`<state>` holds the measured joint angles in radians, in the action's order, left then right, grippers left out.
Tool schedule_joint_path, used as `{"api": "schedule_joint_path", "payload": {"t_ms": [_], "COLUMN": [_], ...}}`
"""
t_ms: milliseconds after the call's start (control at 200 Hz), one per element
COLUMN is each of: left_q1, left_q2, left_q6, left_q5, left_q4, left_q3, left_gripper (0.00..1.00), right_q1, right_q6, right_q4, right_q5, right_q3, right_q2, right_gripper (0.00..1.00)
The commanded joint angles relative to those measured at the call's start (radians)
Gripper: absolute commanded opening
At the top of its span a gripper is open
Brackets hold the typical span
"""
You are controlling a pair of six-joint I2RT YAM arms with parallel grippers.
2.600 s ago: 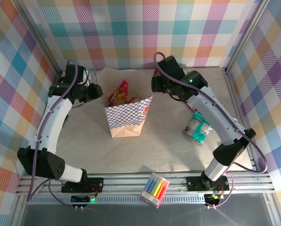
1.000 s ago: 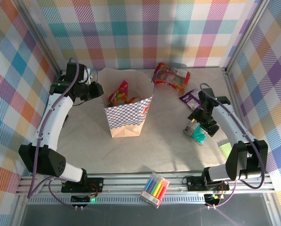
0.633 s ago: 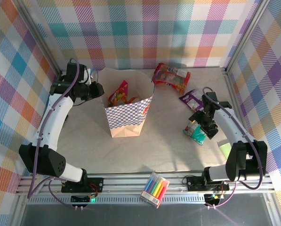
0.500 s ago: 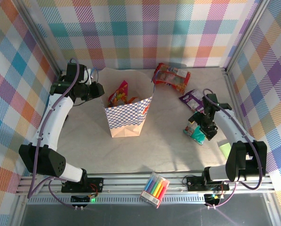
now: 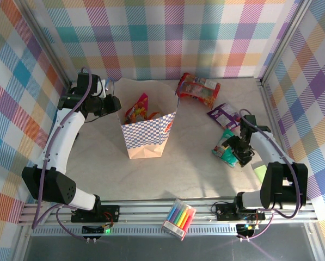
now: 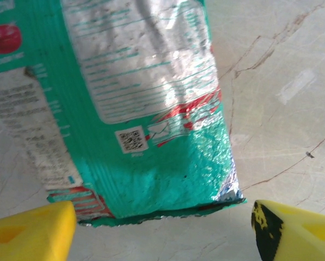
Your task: Place the snacks into the paper bag
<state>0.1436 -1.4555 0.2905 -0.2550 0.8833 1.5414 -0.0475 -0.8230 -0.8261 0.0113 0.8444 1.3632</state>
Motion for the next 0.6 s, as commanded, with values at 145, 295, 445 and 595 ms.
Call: {"api": "schedule_joint_path", "payload": {"t_ms": [145,295,445,595], "left_q1": [0.012,0.013,0.014,0.014], "left_q2": [0.029,0.026,0.027,0.027], "left_q6": [-0.001,0.001,-0.001,-0.004], "left_q5": [-0.029,-0.032,-0.033,-0.021], "left_q4": [-0.024,-0.024,-0.022,-0.012], "left_q3": [-0.022,-0.021,-0.017,-0.016], "left_gripper": [0.29,0.28,0.29,0.28], "right_q1": [-0.046,-0.057,-0.058,-0.058], "right_q6": [0.053,0.073,0.069,0.073], "right_q4": [0.050,0.092,0.139,0.157], "right_q5": [0.013,0.034,0.081,0.101], "right_q3": [-0.004,-0.011,-0.023,-0.037], "right_q2": [0.043,0.058,0.081,0.093], "right_gripper": [0.82,0.75,0.68,0.68]}}
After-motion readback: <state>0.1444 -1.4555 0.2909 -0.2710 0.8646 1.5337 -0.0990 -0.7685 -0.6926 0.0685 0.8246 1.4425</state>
